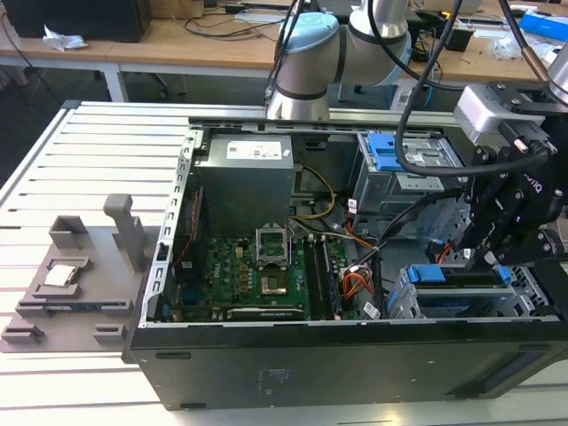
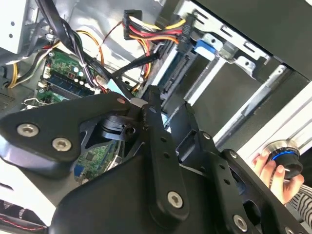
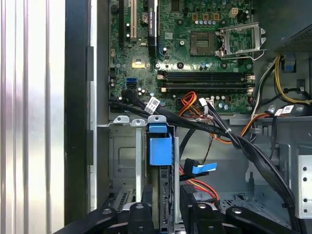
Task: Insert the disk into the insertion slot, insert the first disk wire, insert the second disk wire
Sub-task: 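Insert the first disk wire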
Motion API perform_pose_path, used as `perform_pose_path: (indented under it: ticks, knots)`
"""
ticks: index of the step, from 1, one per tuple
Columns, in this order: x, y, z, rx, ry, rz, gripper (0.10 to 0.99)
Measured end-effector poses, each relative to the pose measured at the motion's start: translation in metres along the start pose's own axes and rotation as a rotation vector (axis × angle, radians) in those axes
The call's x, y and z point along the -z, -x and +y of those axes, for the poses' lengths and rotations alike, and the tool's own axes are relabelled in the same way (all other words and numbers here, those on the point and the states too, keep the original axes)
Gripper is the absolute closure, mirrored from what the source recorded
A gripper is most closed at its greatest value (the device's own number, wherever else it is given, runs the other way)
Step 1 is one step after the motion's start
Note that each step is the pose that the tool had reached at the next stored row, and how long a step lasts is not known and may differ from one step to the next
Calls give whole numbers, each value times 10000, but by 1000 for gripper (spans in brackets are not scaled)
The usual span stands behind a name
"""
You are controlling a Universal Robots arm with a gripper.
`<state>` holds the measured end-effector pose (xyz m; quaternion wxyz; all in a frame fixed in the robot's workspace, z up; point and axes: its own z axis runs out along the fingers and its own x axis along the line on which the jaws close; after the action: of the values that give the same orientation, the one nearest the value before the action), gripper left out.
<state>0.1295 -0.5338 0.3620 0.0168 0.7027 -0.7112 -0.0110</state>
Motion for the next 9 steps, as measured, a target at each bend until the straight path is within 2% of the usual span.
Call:
perform_pose_path:
  ticks: [1,2,5,9]
  knots:
    - [1,53,-2,2,0,0,725]
    - [1,69,-5,6,0,1,725]
    - [2,81,-23,10,0,2,725]
    - [5,92,-111,11,0,7,725]
